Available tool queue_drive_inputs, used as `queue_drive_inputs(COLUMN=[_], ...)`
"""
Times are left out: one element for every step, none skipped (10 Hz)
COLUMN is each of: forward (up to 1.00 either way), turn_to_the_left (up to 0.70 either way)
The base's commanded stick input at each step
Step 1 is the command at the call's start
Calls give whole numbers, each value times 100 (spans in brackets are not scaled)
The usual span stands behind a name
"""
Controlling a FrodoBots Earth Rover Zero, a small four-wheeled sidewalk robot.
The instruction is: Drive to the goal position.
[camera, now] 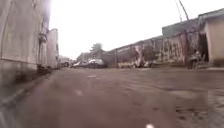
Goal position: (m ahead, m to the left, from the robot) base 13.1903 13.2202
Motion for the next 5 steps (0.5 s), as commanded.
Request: queue_drive_inputs(forward=[100, 100, 100, 100, 100], turn_to_the_left=[-1, -1, -1, -1, 39])
